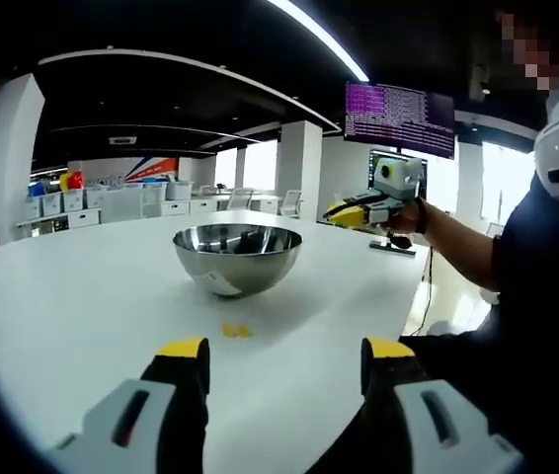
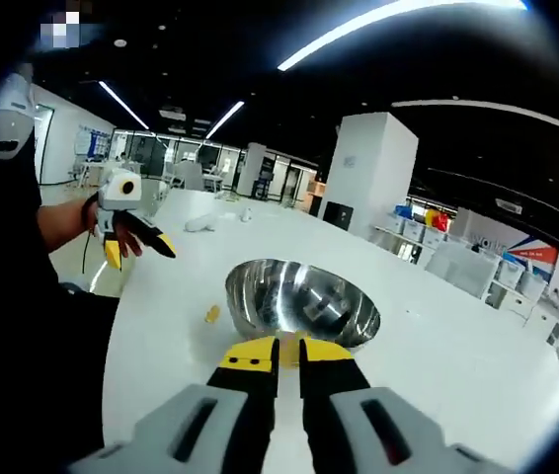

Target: Pick up the QQ candy scattered on the table and place it into the stainless steel bowl on the table

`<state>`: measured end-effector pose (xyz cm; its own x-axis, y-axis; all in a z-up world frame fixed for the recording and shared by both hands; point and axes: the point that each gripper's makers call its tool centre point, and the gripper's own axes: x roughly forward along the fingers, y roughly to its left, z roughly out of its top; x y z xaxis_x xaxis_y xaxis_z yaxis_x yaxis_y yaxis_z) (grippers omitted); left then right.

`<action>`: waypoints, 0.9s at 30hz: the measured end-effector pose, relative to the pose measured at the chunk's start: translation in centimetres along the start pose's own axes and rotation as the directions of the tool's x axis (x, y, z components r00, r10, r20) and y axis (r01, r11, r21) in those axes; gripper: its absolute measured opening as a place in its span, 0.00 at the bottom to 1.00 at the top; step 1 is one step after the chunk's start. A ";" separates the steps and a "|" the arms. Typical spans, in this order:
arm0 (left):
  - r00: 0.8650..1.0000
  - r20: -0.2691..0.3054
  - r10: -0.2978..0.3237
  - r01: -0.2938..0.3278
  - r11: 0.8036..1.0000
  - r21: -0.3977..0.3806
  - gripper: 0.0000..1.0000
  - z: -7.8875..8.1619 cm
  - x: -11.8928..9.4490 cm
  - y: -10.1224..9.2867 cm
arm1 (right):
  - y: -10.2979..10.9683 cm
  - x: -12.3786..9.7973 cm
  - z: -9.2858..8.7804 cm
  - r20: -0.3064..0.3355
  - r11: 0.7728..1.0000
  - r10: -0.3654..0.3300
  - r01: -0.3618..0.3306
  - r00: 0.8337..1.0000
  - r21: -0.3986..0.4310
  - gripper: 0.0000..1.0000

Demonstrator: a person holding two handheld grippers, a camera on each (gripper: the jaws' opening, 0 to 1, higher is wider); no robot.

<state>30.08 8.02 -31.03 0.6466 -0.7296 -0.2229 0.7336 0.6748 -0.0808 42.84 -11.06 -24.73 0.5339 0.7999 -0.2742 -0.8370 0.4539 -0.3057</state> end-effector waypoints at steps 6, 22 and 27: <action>1.000 0.003 0.003 -0.003 1.000 -0.019 0.62 -0.4 -0.4 0.4 | -1.2 4.5 1.3 -0.113 0.992 0.069 -0.080 0.991 -0.098 0.10; 0.999 0.033 0.022 -0.020 0.998 -0.066 0.62 -1.2 -1.5 2.4 | -2.7 11.1 1.0 -0.327 0.953 0.096 -0.182 0.940 -0.243 0.10; 0.999 0.040 0.026 -0.023 0.997 -0.071 0.62 -1.3 -1.8 2.6 | -3.1 11.3 0.3 -0.370 0.949 0.065 -0.172 0.927 -0.266 0.18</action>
<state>30.55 11.21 -32.06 0.6732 -0.7156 -0.1861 0.7016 0.6977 -0.1448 51.41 -3.26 -26.58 0.4851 0.6255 -0.6110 -0.8539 0.1885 -0.4850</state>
